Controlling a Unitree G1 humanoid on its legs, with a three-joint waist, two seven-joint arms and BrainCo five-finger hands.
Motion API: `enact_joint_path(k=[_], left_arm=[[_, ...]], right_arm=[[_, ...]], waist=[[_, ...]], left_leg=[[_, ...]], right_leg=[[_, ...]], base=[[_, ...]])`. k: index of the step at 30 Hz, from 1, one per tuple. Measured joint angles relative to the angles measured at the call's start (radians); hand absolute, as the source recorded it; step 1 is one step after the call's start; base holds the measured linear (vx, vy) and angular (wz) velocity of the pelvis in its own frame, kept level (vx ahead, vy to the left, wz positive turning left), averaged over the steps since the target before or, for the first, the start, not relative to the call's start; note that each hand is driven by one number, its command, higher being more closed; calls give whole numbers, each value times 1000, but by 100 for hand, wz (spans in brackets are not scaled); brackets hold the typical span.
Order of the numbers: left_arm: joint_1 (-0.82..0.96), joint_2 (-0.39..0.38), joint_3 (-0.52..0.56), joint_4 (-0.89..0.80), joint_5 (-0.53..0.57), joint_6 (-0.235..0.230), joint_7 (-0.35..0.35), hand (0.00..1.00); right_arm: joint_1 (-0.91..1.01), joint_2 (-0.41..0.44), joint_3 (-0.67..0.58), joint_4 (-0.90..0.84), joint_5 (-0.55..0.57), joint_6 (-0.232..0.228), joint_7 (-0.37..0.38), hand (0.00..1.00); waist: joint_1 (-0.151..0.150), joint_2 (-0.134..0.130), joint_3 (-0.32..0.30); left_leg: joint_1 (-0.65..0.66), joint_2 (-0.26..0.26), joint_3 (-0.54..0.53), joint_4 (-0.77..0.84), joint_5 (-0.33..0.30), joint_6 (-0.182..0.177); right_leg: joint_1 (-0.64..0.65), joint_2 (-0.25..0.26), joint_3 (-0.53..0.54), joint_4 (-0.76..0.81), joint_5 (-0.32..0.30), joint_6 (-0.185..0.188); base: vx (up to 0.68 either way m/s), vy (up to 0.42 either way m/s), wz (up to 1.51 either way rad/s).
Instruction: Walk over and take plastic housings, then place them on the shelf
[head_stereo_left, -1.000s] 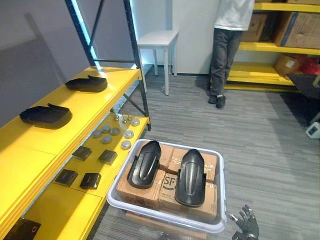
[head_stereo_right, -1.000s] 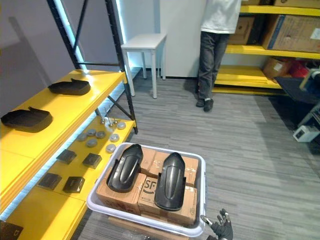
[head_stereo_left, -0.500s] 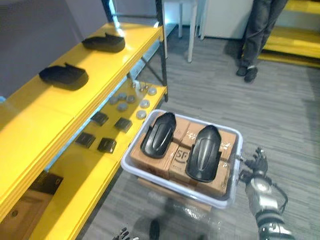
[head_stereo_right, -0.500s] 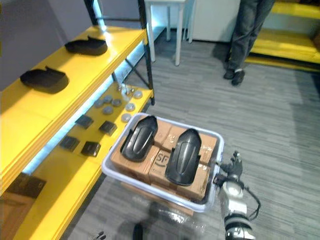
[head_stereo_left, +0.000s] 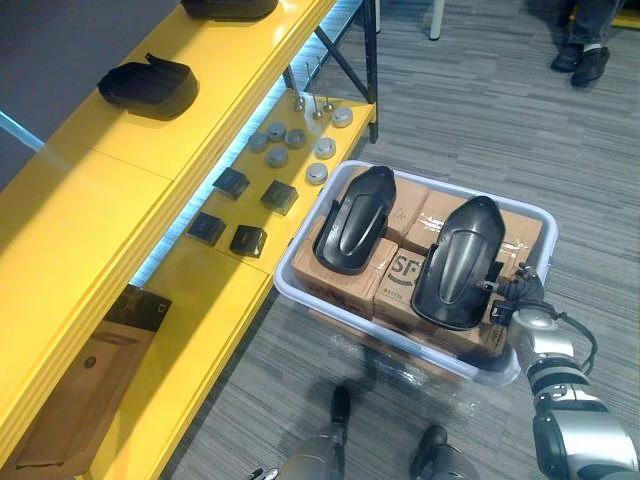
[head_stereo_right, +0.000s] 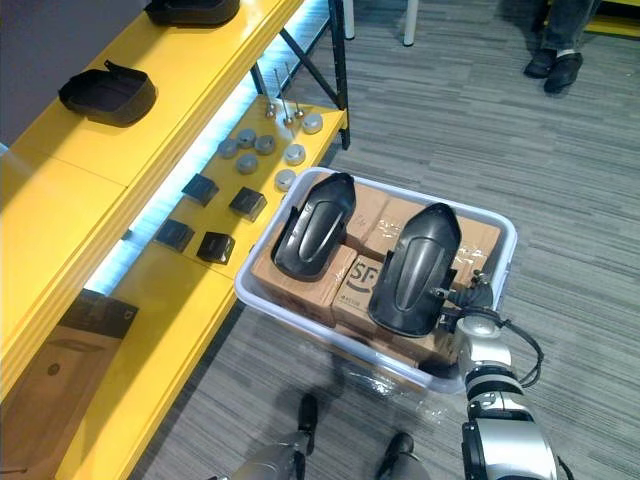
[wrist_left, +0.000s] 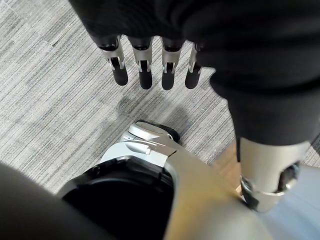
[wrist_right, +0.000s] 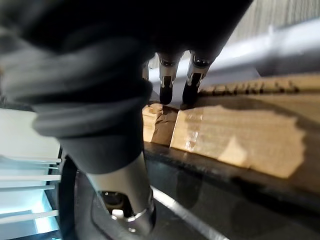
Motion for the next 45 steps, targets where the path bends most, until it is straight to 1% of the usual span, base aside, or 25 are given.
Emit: enact_joint_path(k=[2,3,5,6,8,9,11,14,16,21,23,24,26,27,28,29,31,33,34,36,37,39,40,42,45], left_arm=[[-15,0,1,16,-13,0,1,0],[-27,-2,1,24,-32,0,3,0],[-30,-3,3,24,-46,-1,5,0],[-30,-3,3,25,-49,0,6,0],[-30,-3,3,25,-50,-1,7,0],[-29,-3,3,25,-55,-2,8,0],[-27,-4,3,26,-60,-8,8,0],[-26,-4,2,28,-68,-36,9,0],[-25,-1,0,28,-82,-51,9,0],[-26,5,-27,-35,-131,-85,5,0],[-21,9,-50,-84,-137,-98,8,0],[-17,5,-58,-113,-136,-99,14,0],[-1,-1,-80,-197,-134,-96,47,0],[11,-2,-85,-274,-130,-88,83,0],[18,-2,-85,-317,-128,-86,99,0],[31,-1,-84,-407,-127,-76,140,0],[56,3,-82,-553,-130,-46,191,0],[98,9,-60,-751,-148,26,234,0],[110,11,-50,-800,-158,45,240,0],[139,28,-48,-936,-187,107,242,0],[140,29,-48,-958,-195,121,242,0],[127,29,-50,-1028,-289,174,230,0],[122,30,-53,-1040,-327,184,215,0],[87,31,-90,-1058,-494,236,181,0],[25,29,-160,-1002,-617,275,150,0]], right_arm=[[-12,-3,0,-3,-12,15,-15,100],[-16,-8,-1,-7,-34,45,-36,100],[-15,-10,-1,-8,-48,81,-40,100],[-13,-10,-1,-5,-55,117,-42,100],[-10,-4,-1,25,-61,161,-42,100],[-9,0,-1,44,-78,196,-46,100],[-8,13,-2,60,-81,228,-66,100],[-15,4,-2,68,-133,274,-83,100],[-15,4,-1,69,-165,282,-86,100],[-22,3,3,99,-256,244,-84,100],[-38,-13,68,88,-309,197,-82,100],[-40,-26,95,54,-337,189,-75,100],[-40,-46,121,-40,-397,174,-65,100],[-35,-67,139,-89,-446,169,-57,100],[-29,-74,139,-114,-458,161,-55,100],[-3,-86,137,-185,-476,149,-51,100],[50,-89,137,-300,-512,137,-44,100],[133,-83,136,-411,-559,134,-21,100],[156,-77,136,-434,-575,134,-14,100],[247,-53,138,-490,-609,133,5,100],[268,-47,138,-499,-616,133,5,100],[305,-25,139,-544,-627,125,4,100],[305,-23,139,-555,-629,118,1,100],[305,-11,150,-613,-634,63,-26,100],[300,27,203,-690,-647,-21,-70,100]], waist=[[0,-2,3],[0,-3,4],[2,-5,5],[2,-5,5],[0,-5,5],[0,-5,5],[0,-5,5],[3,-10,6],[5,-12,7],[0,-13,7],[-17,-13,8],[-23,-13,8],[-28,-14,8],[-28,-14,8],[-28,-16,7],[-28,-19,5],[-33,-25,-13],[-44,-42,-43],[-46,-48,-51],[-51,-69,-95],[-51,-73,-106],[-54,-76,-132],[-54,-76,-133],[-50,-79,-157],[-49,-86,-196]], left_leg=[[-22,-1,0,20,-10,-9],[-44,0,-2,45,-18,-8],[-51,6,3,68,-30,-9],[-52,14,14,78,-34,-10],[-53,15,20,81,-35,-10],[-53,17,28,80,-35,-10],[-52,25,54,78,-34,-9],[-34,22,64,73,-30,-3],[-20,14,65,49,-19,9],[64,4,63,-30,20,14],[116,8,52,-69,35,10],[133,13,52,-85,38,9],[168,24,58,-115,46,4],[196,32,61,-131,49,2],[209,34,63,-137,50,0],[238,35,67,-153,51,-1],[264,38,69,-174,50,-3],[294,44,71,-205,51,-6],[303,46,71,-212,50,-8],[329,50,74,-226,46,-12],[334,50,75,-228,45,-14],[351,52,77,-231,42,-18],[355,53,79,-232,41,-18],[361,65,89,-241,40,-20],[364,77,108,-241,37,-24]], right_leg=[[-20,-6,2,19,-10,1],[-30,-13,-1,36,-21,4],[-29,-12,-3,44,-25,2],[-26,-10,-3,44,-26,2],[-26,-12,-4,48,-26,1],[-26,-15,-6,50,-27,2],[-23,-21,-12,51,-28,3],[-4,-34,-23,55,-28,1],[2,-42,-28,54,-28,1],[73,-45,-43,24,-25,6],[125,-30,-59,-14,-17,11],[141,-19,-61,-32,-11,11],[175,2,-60,-69,4,11],[201,15,-60,-88,11,11],[213,19,-61,-96,12,11],[239,24,-61,-108,12,11],[260,34,-62,-131,13,12],[293,49,-68,-168,17,20],[305,55,-71,-176,20,24],[342,71,-77,-220,29,30],[351,74,-79,-230,31,30],[389,88,-82,-283,52,35],[398,93,-82,-296,58,36],[413,115,-78,-344,82,33],[417,135,-61,-381,104,28]], base=[[-78,-22,7],[-87,-27,9],[-72,-25,1],[-36,-16,-6],[-35,-18,1],[-25,-17,6],[-8,-23,11],[9,-2,12],[3,10,12],[8,21,7],[35,33,3],[40,37,-9],[30,32,-17],[35,26,-14],[44,29,-13],[48,27,-9],[53,27,-7],[60,23,-3],[97,20,-5],[118,17,-3],[97,19,1],[70,21,-2],[36,17,-5],[11,13,-15],[-12,-5,-20]])
